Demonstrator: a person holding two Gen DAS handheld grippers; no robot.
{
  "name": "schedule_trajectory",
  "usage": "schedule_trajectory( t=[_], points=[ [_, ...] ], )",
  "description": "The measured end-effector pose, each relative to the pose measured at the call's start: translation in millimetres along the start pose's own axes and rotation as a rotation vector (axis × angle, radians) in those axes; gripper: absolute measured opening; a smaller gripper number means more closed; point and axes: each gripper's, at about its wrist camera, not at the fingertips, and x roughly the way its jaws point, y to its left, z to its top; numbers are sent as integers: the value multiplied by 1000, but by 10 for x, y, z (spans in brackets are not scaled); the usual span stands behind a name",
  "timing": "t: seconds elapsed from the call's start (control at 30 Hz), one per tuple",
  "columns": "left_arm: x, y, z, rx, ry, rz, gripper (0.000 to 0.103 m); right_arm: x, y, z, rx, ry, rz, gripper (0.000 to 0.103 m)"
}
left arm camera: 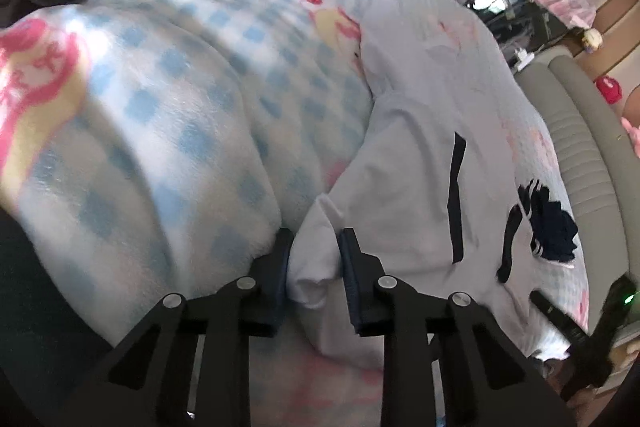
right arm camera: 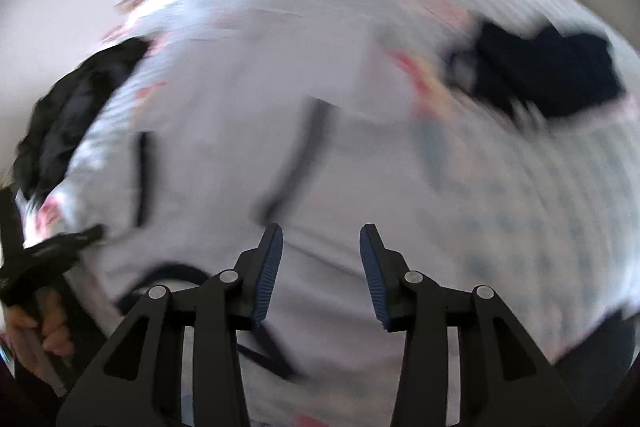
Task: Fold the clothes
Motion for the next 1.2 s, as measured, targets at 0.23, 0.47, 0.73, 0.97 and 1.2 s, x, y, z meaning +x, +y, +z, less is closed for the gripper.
schedule_trajectory(
  t=[0.23, 0.47, 0.73, 0.97, 1.2],
  points=[
    [141, 106, 6, -67, 43, -93, 24, 82, -608, -247, 246, -5, 81, 43],
    [213, 32, 73, -73, 38, -158, 28, -68, -618, -264, 221, -77, 8, 17],
    [272, -103, 49, -13, 42, -127, 10, 238, -569, -247, 162, 15, 102, 9],
    [-138, -496, 38, 220, -41, -3, 9, -107, -238, -209, -17, -78, 16, 6],
    [-505, -432, -97, 197, -45, -2, 9, -738, -403, -262, -20, -155, 41, 5]
  ],
)
